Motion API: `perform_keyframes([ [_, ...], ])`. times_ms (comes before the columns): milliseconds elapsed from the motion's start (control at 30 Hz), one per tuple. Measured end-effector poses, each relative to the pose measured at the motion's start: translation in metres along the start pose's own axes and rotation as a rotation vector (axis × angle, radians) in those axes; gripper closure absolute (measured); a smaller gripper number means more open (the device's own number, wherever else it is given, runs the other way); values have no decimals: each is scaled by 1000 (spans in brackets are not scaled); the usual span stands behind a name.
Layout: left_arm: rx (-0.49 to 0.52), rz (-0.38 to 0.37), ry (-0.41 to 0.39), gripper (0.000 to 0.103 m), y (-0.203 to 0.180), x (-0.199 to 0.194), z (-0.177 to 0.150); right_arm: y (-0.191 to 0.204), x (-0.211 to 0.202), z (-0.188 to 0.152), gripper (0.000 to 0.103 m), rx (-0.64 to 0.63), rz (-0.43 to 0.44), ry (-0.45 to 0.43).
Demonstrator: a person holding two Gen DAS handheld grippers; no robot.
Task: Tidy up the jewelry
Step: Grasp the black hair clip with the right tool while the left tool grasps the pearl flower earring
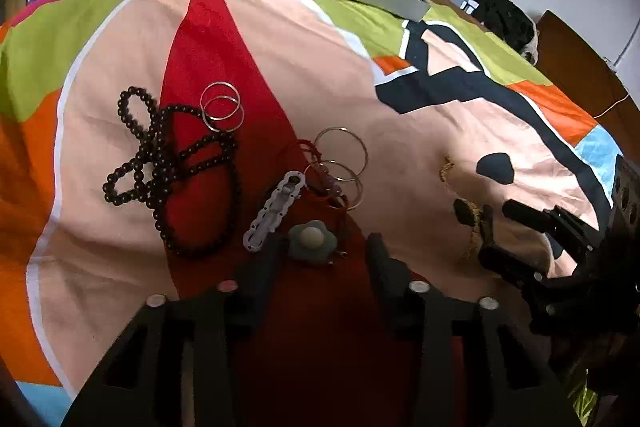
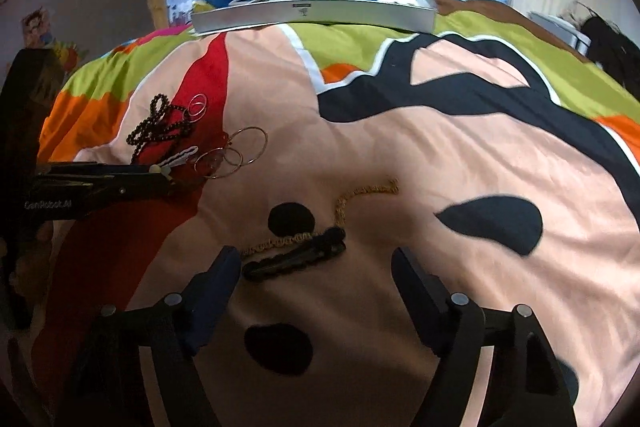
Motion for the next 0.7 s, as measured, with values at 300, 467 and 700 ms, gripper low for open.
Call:
perform_keyframes([
  [300, -2, 15, 3, 81, 5, 2, -2, 9, 11, 0, 50, -38, 62, 2],
  [467, 5, 20, -3, 82, 4, 0, -3, 13, 8, -2, 50, -27, 61, -16],
  [700, 18, 62, -29, 84, 2, -6, -6, 16, -3, -5, 50, 24, 57, -55],
])
Point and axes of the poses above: each gripper's, at about its wrist camera, not at the fingertips, and x roughly the way its jaws point, y to its left, z to its top, the point moved 8 cm from there along x, roughly the way its jaws point, and after that the axes turned 4 degrees about -y, right-handed, at the moved point
